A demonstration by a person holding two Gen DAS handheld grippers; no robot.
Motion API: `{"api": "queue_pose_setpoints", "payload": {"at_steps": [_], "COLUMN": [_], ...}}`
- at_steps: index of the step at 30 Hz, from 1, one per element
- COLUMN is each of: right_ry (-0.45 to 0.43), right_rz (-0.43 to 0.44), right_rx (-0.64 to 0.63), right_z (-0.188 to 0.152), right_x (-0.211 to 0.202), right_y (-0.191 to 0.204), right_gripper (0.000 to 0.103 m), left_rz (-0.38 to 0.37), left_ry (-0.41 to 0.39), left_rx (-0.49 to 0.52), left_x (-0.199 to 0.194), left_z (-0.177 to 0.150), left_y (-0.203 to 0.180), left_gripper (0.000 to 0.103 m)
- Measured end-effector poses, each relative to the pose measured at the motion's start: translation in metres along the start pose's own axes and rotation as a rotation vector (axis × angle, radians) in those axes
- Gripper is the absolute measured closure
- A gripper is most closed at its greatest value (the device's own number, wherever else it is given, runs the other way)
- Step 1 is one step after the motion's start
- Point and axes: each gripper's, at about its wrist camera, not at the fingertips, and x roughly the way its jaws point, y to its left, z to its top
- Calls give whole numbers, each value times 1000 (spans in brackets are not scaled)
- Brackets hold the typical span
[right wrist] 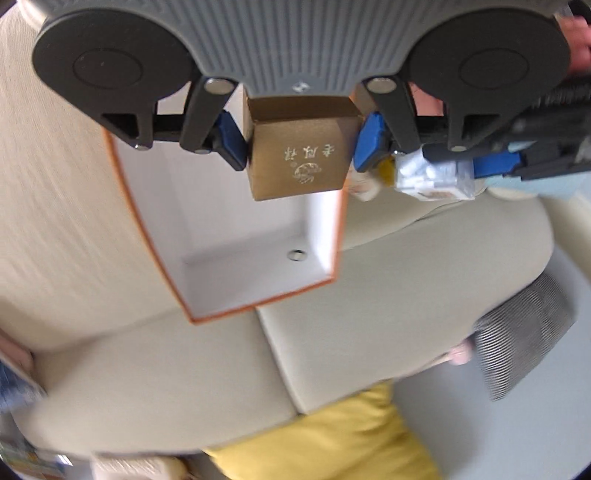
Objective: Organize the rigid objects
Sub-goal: 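Carry the gold box and clear box into the orange shoebox with both tools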
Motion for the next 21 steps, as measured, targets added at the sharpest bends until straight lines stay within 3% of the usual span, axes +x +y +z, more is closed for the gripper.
{"api": "queue_pose_setpoints", "payload": {"at_steps": [6,13,21], "right_ry": [56,117,165], "right_rz": [-65,-104,-86], "right_rx": [30,68,95], "right_z": [11,1,1], "right_x": [22,63,94], "right_y": [-38,-62,-66], "right_gripper": [38,39,39], "left_rz": [-83,-128,-96], "left_ry": [122,204,356], "left_rx": [127,273,423], "left_x": [71,108,139], "left_z": [-7,-25,-28], "left_y": [-13,-14,-19], "left_gripper": [51,51,51]}}
